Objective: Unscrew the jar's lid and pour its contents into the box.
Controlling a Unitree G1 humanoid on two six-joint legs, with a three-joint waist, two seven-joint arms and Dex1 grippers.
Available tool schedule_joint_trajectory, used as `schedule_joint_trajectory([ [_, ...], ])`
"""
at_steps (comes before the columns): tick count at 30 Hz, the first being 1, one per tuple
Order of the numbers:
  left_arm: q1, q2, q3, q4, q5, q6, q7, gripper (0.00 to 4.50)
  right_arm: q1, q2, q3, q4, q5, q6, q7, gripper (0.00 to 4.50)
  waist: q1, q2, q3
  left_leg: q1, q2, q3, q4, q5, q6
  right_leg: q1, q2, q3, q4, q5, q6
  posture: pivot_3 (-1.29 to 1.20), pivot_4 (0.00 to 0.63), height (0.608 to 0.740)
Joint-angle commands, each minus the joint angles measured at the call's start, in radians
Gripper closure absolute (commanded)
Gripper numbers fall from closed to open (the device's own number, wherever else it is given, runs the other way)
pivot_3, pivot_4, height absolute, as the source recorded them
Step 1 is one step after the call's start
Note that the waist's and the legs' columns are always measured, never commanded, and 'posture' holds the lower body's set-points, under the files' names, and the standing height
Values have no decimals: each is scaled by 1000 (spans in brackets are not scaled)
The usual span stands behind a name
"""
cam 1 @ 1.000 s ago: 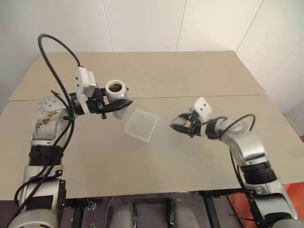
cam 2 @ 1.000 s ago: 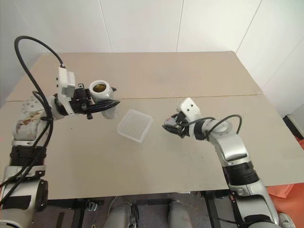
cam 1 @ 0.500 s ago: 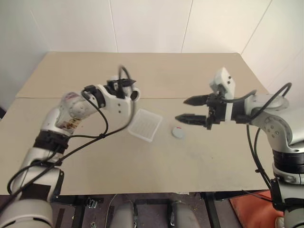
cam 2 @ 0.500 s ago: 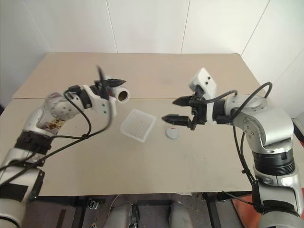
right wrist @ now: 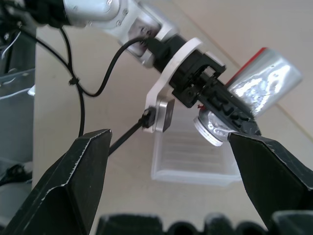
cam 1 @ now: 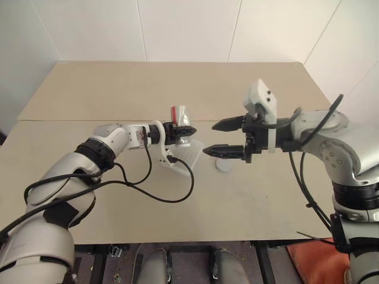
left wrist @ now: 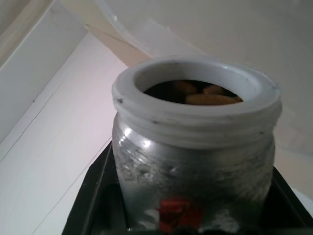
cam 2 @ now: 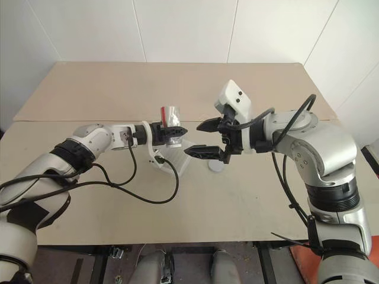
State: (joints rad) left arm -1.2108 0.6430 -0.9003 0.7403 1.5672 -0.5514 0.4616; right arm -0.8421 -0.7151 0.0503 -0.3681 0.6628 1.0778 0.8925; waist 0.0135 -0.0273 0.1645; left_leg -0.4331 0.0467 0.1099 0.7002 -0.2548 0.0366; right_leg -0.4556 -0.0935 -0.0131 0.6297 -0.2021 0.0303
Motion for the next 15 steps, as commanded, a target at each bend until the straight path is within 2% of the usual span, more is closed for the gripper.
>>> schedule_joint_trajectory([
  [1, -37, 8, 29, 6, -53, 2, -8, 2475, 5, 1, -51, -44, 42, 1, -19, 40, 0, 0, 0, 0, 0, 0, 0, 0, 0, 0, 0, 0, 0, 0, 0, 0, 150, 740],
  [7, -5, 81, 120, -68, -201, -36, -78, 2475, 24, -1, -54, -42, 58, -11, -28, 40, -4, 0, 0, 0, 0, 0, 1, 0, 0, 0, 0, 0, 1, 0, 0, 0, 150, 740],
  [9, 22, 111, 192, -102, -316, -72, -129, 2475, 29, -4, -57, -41, 63, -21, -18, 40, -3, 0, 0, 0, 1, 0, 1, 0, 0, -1, 0, 0, 1, 0, 0, 0, 150, 740],
  [10, 43, 122, 240, -107, -408, -106, -162, 2475, 32, -5, -59, -40, 64, -28, -13, 40, -3, 0, 0, 0, 1, 0, 1, 0, 0, -1, 0, 0, 1, 0, 0, 0, 150, 740],
  [12, 118, 116, 363, -96, -715, -166, -326, 2475, 35, -1, -62, -33, 70, -37, -9, 40, -3, 0, 0, 0, 1, 0, 1, 0, 0, 0, 0, 1, 1, 0, 0, 0, 150, 740],
  [13, 148, 109, 405, -102, -820, -175, -395, 2475, 37, -2, -63, -33, 73, -40, -8, 40, -4, 0, 0, 0, 1, 1, 2, 0, 0, 0, 0, 1, 2, 0, 0, 0, 150, 740],
  [15, 310, 64, 553, -263, -1276, 56, -721, 2475, 62, 10, -60, -33, 55, -88, -11, 40, -7, 1, -1, 0, 2, 1, 3, 1, -1, 0, 0, 0, 2, 0, 0, 0, 150, 740],
])
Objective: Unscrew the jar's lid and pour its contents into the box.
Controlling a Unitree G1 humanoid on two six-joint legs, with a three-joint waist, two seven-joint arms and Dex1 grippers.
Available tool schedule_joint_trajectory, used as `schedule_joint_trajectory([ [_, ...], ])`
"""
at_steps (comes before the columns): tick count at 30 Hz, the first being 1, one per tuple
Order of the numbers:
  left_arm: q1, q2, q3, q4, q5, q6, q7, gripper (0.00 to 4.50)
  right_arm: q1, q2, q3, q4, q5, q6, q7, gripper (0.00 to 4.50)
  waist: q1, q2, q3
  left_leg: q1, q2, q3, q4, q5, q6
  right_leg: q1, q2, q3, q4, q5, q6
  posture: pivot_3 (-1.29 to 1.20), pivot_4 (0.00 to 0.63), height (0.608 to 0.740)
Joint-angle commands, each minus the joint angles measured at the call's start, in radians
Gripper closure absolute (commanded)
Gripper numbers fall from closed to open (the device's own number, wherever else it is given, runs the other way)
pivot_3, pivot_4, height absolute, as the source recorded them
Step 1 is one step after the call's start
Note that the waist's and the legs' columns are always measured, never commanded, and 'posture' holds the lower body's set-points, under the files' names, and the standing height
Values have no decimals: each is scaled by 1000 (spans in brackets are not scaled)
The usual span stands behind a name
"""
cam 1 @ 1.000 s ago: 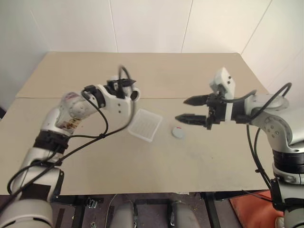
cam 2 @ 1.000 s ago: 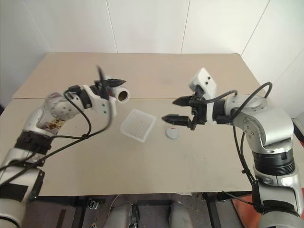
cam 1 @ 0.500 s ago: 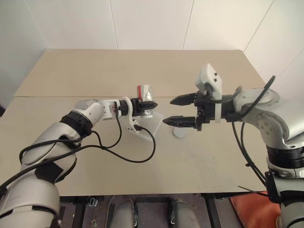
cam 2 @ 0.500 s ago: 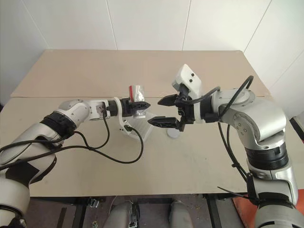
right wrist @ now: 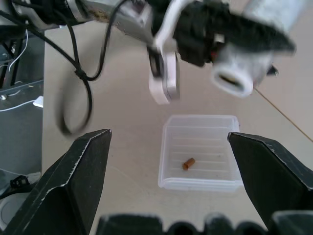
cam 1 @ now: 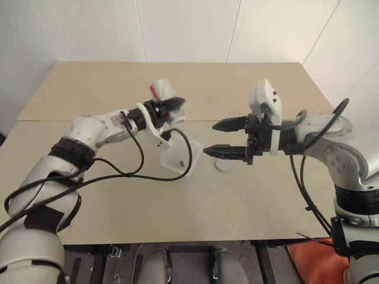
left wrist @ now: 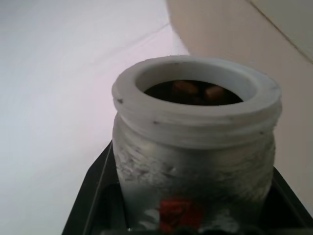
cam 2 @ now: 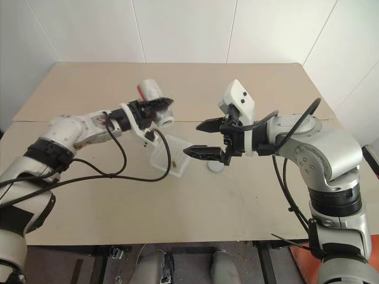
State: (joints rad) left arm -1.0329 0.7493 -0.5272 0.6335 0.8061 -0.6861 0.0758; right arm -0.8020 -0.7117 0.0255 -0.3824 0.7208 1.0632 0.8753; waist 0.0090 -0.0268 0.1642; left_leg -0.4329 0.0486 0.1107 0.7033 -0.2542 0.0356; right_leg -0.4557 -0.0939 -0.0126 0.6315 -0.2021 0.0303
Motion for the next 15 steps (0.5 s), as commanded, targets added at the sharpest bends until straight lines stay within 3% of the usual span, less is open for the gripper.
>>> schedule_joint_trajectory([
  [1, 188, -56, 230, -230, -657, 291, -445, 2475, 33, 9, -34, -20, -7, -89, 5, 40, -4, 0, 0, 1, 1, 1, 1, 1, -2, 0, 0, 1, 1, 0, 0, 0, 150, 740],
  [3, 301, -99, 335, -390, -911, 524, -567, 2475, 56, 21, -40, -21, -10, -116, -6, 40, -8, 0, 0, 0, 1, 0, 3, 3, -5, 1, 0, 1, 1, 0, 0, 0, 150, 740],
  [6, 430, -183, 473, -552, -1138, 831, -543, 2475, 84, 43, -53, -24, -12, -146, -30, 40, -9, 0, 0, -1, 1, -2, 6, 3, -5, 1, 1, 1, 3, 0, 0, 0, 150, 740],
  [12, 525, -299, 566, -566, -1201, 967, -500, 2475, 112, 68, -81, -29, 3, -149, -85, 40, -6, 0, 0, 12, 0, -4, 8, -3, 4, 17, 1, 0, -2, 1, 1, 0, 150, 740],
  [15, 523, -350, 576, -496, -1169, 928, -498, 2475, 119, 74, -92, -38, 14, -142, -102, 40, -3, 0, 0, 15, 0, -4, 9, -3, 5, 20, 1, 0, -2, 1, 0, 0, 150, 740],
])
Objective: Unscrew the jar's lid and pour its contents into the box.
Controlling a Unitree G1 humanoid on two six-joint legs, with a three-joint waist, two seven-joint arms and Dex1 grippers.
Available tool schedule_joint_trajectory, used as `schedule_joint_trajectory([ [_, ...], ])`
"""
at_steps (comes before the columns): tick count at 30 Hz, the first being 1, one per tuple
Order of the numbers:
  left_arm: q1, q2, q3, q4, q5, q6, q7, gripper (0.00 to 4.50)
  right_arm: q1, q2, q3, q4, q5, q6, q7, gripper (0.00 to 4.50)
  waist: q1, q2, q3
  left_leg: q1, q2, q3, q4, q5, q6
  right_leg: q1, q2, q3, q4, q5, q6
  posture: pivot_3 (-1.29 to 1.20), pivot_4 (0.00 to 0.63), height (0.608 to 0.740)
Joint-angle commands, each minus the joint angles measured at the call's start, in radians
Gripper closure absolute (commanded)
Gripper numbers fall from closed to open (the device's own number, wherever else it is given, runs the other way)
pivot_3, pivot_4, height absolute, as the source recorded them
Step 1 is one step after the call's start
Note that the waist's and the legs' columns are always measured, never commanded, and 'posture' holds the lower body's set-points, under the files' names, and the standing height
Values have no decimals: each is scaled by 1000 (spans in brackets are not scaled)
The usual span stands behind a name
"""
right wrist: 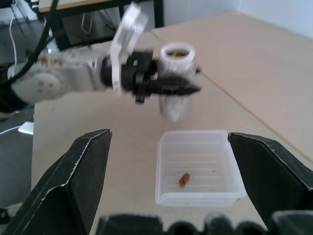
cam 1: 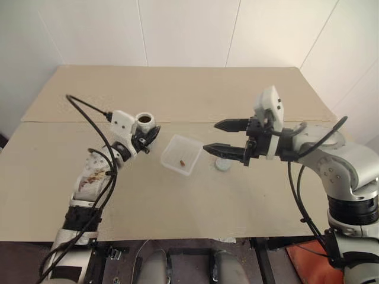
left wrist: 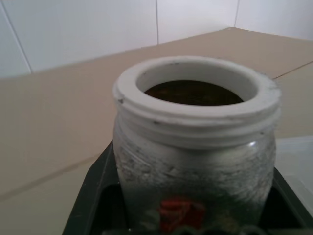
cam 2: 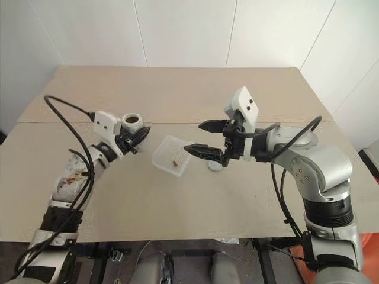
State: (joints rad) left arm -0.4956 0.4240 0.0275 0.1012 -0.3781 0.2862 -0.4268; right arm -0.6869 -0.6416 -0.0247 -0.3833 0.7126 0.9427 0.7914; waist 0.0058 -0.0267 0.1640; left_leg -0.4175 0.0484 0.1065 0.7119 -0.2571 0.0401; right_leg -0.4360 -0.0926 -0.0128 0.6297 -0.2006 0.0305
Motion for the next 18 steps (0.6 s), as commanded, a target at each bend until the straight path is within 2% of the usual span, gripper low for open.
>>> schedule_joint_trajectory([
  [1, -11, -40, 19, 73, 33, -78, -2, 2475, 6, 6, -45, -41, 26, -19, -24, 40, 1, 0, 0, 1, 0, 0, 0, 0, 0, 1, 0, 0, 0, 0, 0, 0, 150, 740],
  [9, -14, -83, 2, 258, 154, -268, 0, 2475, 22, -4, -42, -67, 42, -13, -42, 40, 3, 0, 0, 3, 0, 1, -1, 0, 0, 3, 0, 1, 0, 0, 0, 0, 150, 740],
  [11, -2, -81, 4, 259, 159, -287, -14, 1745, 21, -4, -41, -69, 44, -9, -45, 0, 2, 0, 0, 4, 0, 1, -1, 0, 0, 3, 0, 1, 0, 1, -1, 0, 150, 740],
  [13, 20, -77, 5, 233, 166, -290, -22, 1203, 22, -6, -43, -70, 46, -8, -43, 0, -1, 0, 0, 5, 0, 0, -1, 0, 0, 3, 0, 1, 0, 1, -1, 0, 150, 740],
  [16, 87, -50, 16, 116, 166, -237, -28, 162, 25, -15, -43, -74, 48, -5, -38, 0, -4, 0, 0, 4, 1, 0, -1, 0, 0, 2, 0, 1, 0, 1, -1, 0, 150, 740],
  [18, 136, -30, 24, 4, 137, -167, -43, 10, 28, -21, -42, -76, 47, -8, -38, 0, -5, 0, 0, 2, 1, 0, -2, 0, 0, 1, 0, 1, -1, 1, -1, 0, 150, 740],
])
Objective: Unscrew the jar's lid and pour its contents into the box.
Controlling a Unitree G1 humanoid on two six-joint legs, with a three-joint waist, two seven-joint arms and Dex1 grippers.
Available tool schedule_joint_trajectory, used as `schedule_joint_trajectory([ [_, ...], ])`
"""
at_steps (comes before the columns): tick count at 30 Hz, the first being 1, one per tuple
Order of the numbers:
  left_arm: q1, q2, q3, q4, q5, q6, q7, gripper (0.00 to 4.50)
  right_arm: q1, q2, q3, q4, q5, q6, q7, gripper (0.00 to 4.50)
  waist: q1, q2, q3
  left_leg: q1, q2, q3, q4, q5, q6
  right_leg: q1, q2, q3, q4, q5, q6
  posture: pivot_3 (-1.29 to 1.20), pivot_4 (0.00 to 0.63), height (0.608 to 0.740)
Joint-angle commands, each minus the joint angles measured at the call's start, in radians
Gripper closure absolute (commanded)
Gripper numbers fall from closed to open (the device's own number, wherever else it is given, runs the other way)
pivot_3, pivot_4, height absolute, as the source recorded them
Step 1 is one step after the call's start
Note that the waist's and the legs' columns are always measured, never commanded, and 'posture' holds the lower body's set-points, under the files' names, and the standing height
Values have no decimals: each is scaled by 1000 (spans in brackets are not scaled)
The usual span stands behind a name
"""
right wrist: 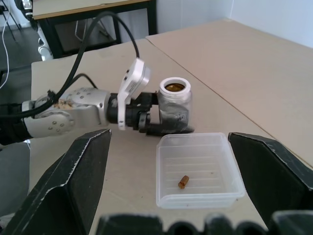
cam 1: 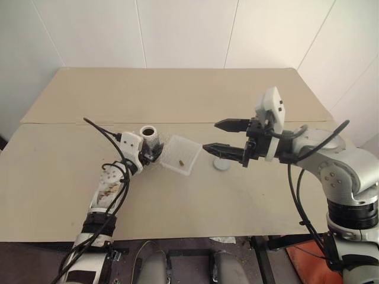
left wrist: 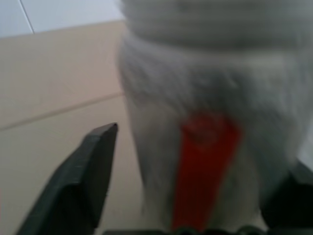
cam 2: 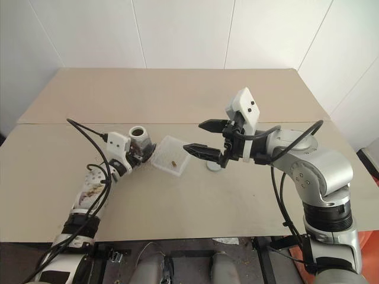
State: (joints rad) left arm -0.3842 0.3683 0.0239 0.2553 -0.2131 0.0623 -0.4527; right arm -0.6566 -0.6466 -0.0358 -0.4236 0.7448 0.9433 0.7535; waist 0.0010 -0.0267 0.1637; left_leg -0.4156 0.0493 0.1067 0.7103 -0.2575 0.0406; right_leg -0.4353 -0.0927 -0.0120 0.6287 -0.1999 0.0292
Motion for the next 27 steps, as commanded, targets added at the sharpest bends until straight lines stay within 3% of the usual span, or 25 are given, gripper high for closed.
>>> schedule_joint_trajectory([
  [1, 48, 38, 26, -204, -38, 83, -29, 10, -2, -19, -29, -37, 13, -13, -2, 0, 0, 0, 0, 0, 0, 0, 0, 0, 0, -1, 0, 0, 0, 0, 0, 0, 150, 740],
  [10, 187, 214, 156, -564, -152, 320, -104, 10, 13, -20, -20, -52, -3, -50, -5, 0, -2, 0, 0, 0, 0, -1, -1, 0, 0, -1, 0, 0, 0, 0, 0, 0, 150, 740],
  [15, 321, 418, 380, -763, -430, 497, -318, 10, 59, -97, -51, -17, -17, -128, 111, 0, -10, 0, 0, 0, 0, -6, -3, 0, 0, -2, 0, 1, -1, -1, 0, 0, 150, 740],
  [18, 375, 527, 538, -805, -589, 535, -476, 10, 103, -175, -53, 42, -78, -238, 226, 0, -5, 0, 0, 0, 0, -6, -3, 0, -1, -2, 0, 0, -1, -1, -1, 0, 150, 740],
  [20, 408, 578, 613, -790, -622, 520, -583, 10, 128, -210, -54, 82, -116, -290, 261, 0, -5, 0, 0, 1, 0, -6, -3, 0, -1, -1, 0, 0, -2, -1, -1, 0, 150, 740],
  [27, 437, 584, 701, -724, -677, 510, -659, 10, 246, -258, -199, 37, -25, -167, 201, 0, -4, 0, 0, 4, 0, 2, -8, 2, -3, -2, 0, 1, -1, -3, -3, 0, 150, 740],
])
